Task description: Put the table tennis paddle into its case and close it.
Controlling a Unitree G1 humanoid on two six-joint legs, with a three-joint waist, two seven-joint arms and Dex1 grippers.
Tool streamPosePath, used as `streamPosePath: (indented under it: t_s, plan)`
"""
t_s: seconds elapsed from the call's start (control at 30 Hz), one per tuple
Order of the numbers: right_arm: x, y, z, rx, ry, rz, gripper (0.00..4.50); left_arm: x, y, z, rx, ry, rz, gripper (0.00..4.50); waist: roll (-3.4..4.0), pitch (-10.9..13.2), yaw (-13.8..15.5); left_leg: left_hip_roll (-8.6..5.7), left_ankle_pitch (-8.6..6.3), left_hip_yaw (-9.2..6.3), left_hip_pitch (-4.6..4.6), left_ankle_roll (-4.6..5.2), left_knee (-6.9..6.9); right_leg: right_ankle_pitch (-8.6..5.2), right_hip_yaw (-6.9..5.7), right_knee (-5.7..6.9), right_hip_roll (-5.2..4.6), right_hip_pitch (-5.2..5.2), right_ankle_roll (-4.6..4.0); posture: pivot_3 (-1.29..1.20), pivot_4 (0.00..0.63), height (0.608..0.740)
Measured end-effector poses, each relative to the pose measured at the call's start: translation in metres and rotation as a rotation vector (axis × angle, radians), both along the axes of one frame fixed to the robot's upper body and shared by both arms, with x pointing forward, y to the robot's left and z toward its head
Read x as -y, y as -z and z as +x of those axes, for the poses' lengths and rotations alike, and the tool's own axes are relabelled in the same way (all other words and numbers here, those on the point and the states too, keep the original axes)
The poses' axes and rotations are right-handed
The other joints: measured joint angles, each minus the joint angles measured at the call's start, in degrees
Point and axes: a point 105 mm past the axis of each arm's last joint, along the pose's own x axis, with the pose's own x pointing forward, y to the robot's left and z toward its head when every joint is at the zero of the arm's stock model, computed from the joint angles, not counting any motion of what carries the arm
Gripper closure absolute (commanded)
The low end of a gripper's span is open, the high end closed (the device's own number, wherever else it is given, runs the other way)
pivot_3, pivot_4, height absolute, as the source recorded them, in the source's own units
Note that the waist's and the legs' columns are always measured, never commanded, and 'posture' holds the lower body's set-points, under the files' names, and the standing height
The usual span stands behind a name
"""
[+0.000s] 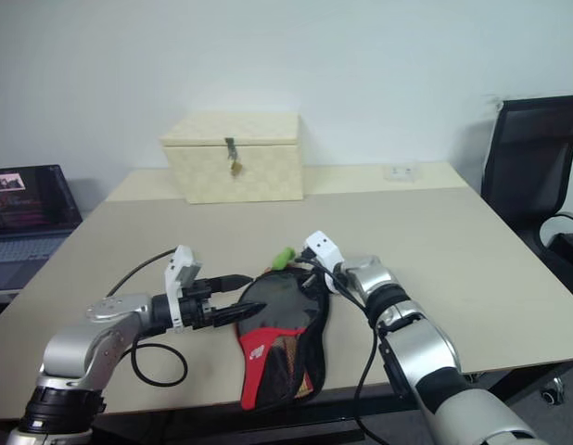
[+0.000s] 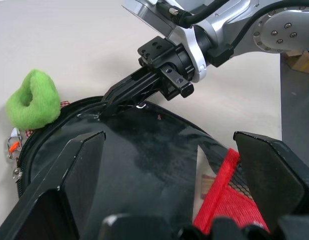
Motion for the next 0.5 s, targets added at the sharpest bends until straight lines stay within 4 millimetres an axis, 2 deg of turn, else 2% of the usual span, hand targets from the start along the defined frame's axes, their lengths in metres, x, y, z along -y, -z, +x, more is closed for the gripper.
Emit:
streamPosePath:
  t_s: [0.23,0.37,0.5]
  plan:
    - [0.032,-0.003,0.012,0.053,0.088,-0.049,1.40,0.003,0.000,0.004,0.003,0.014,0.006,0.00,0.00,0.0,0.3,-0.03,0.00,0.02,-0.01,-0.01,0.01,0.00,-0.01,0.00,0.00,0.00,0.00,0.00,0.150,0.740]
    - [0.040,-0.005,0.015,0.063,0.111,-0.053,0.06,0.003,-0.001,0.007,0.014,0.011,0.008,0.00,0.00,0.0,0.2,-0.01,0.00,0.03,-0.01,-0.01,0.00,0.00,0.00,-0.01,0.00,0.00,0.00,0.00,0.150,0.740]
    - [0.038,-0.006,0.011,0.009,0.103,0.006,0.03,0.003,-0.001,0.008,0.016,0.012,0.011,0.00,0.00,0.0,0.1,0.00,0.00,0.02,-0.01,0.00,-0.01,0.00,0.01,-0.01,0.00,0.00,0.00,0.00,0.150,0.740]
